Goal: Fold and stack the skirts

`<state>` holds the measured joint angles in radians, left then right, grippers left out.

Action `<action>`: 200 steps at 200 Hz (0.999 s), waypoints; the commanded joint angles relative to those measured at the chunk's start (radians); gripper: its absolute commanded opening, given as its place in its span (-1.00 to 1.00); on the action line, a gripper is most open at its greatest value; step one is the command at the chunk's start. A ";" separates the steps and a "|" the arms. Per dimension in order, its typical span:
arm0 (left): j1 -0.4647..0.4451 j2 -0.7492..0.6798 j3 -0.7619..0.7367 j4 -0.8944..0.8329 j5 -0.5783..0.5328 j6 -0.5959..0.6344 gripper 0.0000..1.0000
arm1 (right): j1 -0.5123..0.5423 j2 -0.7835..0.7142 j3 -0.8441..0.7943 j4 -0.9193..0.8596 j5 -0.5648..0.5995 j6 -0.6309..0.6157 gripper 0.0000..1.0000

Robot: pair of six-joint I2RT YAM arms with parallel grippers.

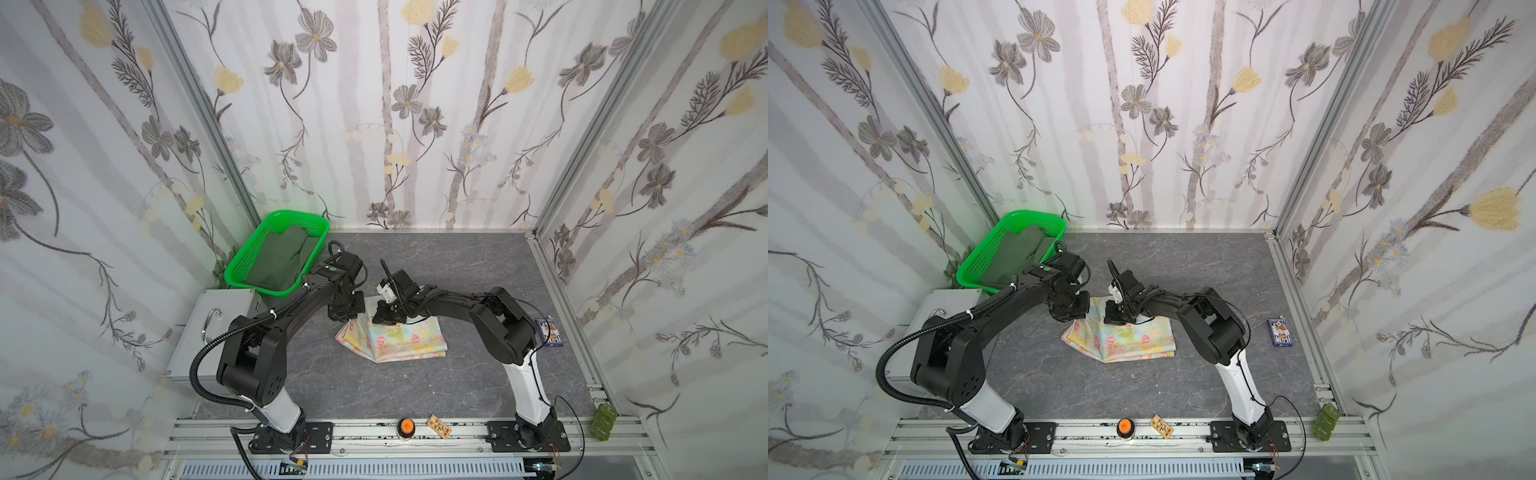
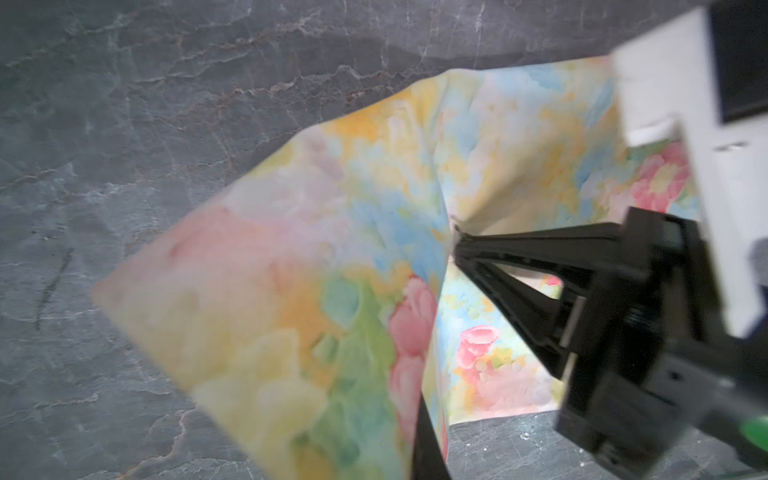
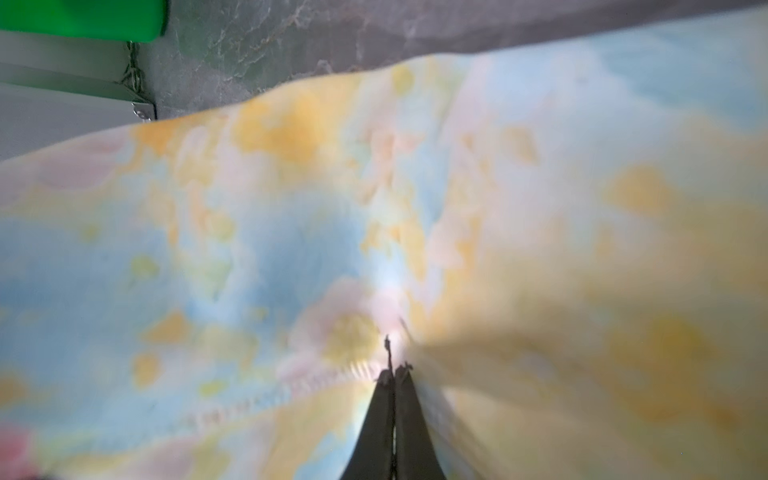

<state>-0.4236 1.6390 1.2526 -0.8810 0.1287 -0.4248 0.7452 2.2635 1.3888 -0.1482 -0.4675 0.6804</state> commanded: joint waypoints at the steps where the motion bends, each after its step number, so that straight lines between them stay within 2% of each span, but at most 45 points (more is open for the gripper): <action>1: 0.002 0.002 0.014 -0.033 -0.058 0.016 -1.00 | -0.047 -0.118 -0.080 0.025 -0.005 -0.018 -0.86; 47: 0.002 0.017 0.034 -0.061 -0.090 0.038 -1.00 | -0.190 -0.242 -0.268 -0.030 0.035 -0.109 -0.87; 65: 0.003 0.022 0.074 -0.079 -0.106 0.051 -1.00 | -0.236 -0.266 -0.334 -0.043 0.103 -0.139 -0.87; 80: 0.002 0.031 0.086 -0.093 -0.120 0.057 -1.00 | -0.238 -0.271 -0.352 -0.062 0.143 -0.163 -0.87; 117: -0.016 0.060 0.155 -0.104 -0.099 0.034 -1.00 | -0.215 -0.227 -0.344 -0.050 0.158 -0.161 -0.88; 200: -0.231 0.288 0.395 -0.107 -0.060 -0.035 -1.00 | -0.195 -0.196 -0.347 -0.016 0.129 -0.142 -0.89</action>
<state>-0.6132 1.8664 1.5921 -0.9791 0.0502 -0.4301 0.5488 2.0583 1.0550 -0.1162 -0.3824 0.5388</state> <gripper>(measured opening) 0.071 0.056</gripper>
